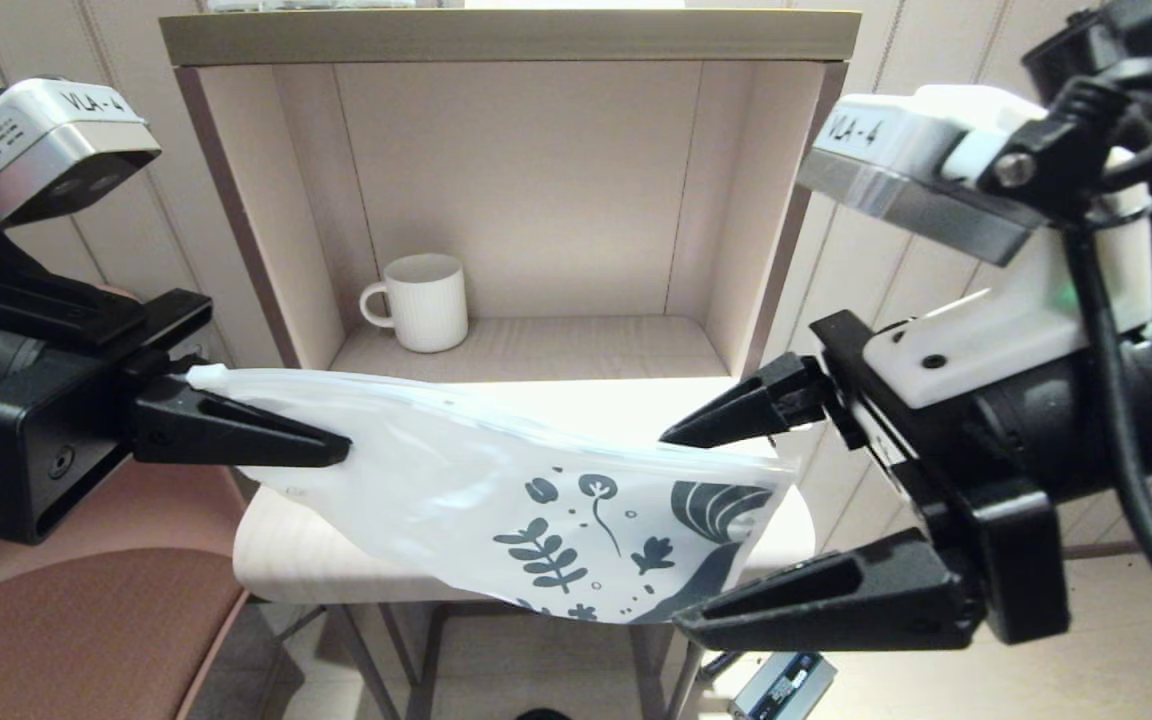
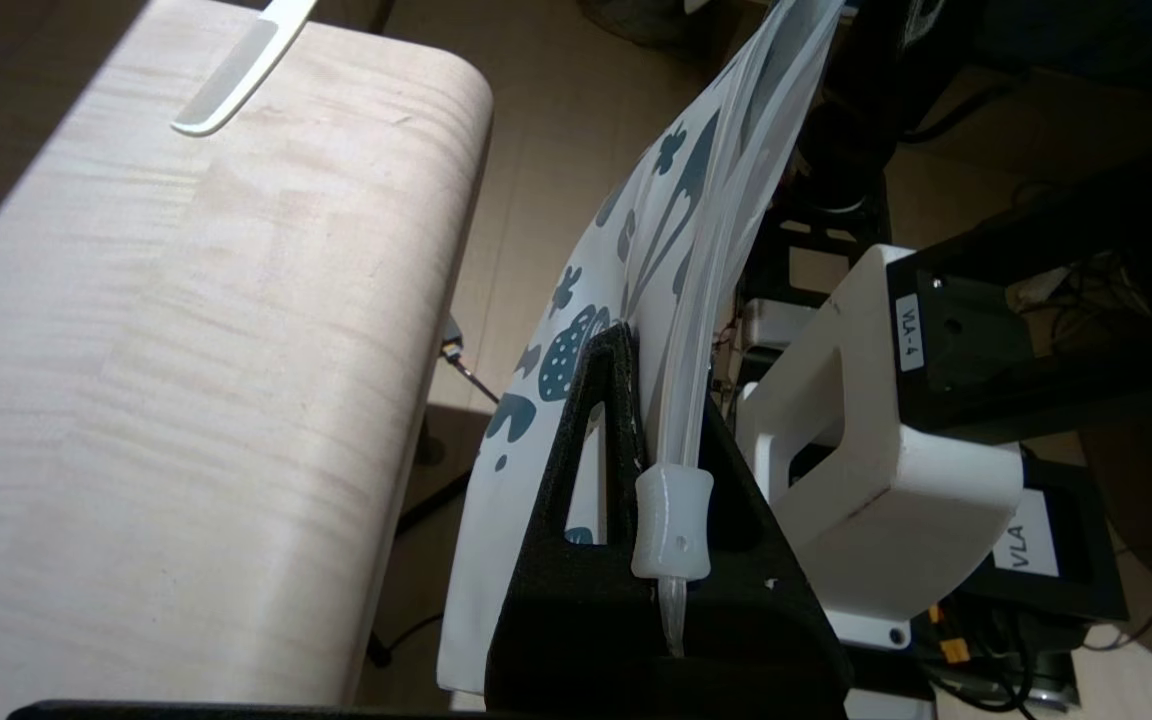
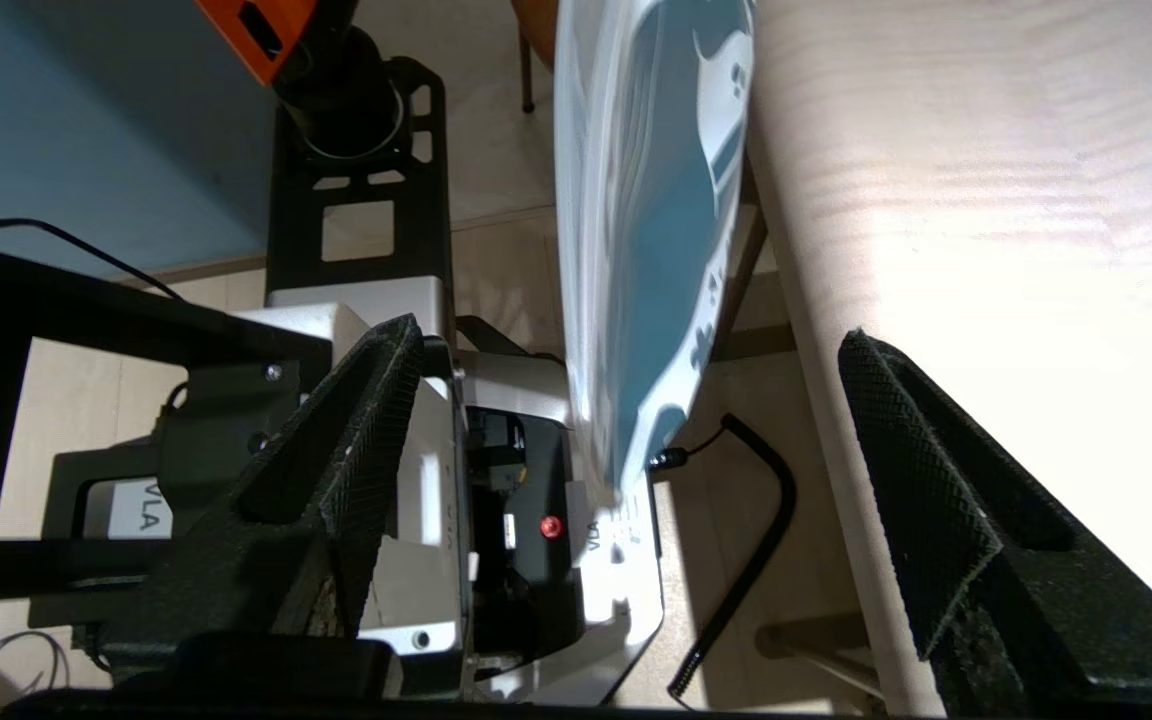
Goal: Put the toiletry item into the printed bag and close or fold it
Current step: Hand it to the other hand
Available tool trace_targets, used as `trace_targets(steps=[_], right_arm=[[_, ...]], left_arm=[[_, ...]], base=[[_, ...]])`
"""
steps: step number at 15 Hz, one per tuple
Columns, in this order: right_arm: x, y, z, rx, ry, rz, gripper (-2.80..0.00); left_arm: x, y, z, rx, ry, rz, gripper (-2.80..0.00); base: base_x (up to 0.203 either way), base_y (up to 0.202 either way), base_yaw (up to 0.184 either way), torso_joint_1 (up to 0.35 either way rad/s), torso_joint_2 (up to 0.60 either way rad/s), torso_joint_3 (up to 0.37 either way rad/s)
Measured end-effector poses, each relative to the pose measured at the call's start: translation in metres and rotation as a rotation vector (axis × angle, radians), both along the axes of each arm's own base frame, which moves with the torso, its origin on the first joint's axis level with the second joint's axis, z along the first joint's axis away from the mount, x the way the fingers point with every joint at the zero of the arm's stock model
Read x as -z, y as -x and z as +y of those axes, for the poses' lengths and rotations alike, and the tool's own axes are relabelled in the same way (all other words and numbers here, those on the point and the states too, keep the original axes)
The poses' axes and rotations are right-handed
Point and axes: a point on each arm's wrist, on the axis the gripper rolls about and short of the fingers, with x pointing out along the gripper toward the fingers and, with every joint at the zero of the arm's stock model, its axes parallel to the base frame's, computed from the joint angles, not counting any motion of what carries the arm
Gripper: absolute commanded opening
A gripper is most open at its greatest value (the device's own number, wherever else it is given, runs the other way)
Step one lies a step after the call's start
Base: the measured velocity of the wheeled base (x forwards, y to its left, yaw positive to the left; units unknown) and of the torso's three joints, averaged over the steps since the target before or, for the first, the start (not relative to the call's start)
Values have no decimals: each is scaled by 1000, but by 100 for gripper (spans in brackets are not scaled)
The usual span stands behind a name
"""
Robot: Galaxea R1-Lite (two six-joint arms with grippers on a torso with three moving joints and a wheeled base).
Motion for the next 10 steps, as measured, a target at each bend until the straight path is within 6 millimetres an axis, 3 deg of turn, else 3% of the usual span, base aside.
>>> trace_targets(steps=[7,10], right_arm=[[-2,13,-47,139,-25,-5,0],[-7,14,-61,264,-86,106,0]], left_arm=[[3,-3,0,-31,-22,28,-280],[4,-5,-1,-56,-17,98,-280]], base=[[0,0,0,0,0,0],[0,0,0,0,0,0]])
